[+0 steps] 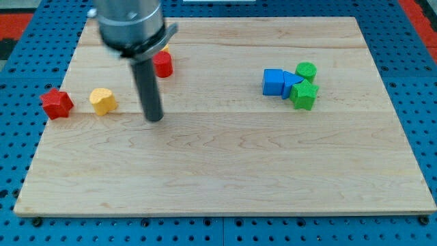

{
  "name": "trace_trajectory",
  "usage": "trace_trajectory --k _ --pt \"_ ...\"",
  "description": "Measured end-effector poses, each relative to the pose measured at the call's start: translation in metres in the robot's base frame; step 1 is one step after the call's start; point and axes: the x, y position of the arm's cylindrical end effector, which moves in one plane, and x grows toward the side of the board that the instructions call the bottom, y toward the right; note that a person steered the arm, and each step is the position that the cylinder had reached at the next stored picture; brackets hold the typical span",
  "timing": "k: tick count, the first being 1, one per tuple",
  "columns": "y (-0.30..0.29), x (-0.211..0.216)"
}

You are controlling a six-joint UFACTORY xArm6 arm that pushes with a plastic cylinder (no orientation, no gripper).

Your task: Slide the yellow heart closer to the red circle

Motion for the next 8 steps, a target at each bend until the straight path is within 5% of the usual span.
trace_trajectory --k 1,3,5,6,8 --pt "-0.059 -0.006" --pt "-0.043 -0.055" --pt "-0.032 -0.023" --pt "-0.097 -0.026" --pt "-0.060 -0.064"
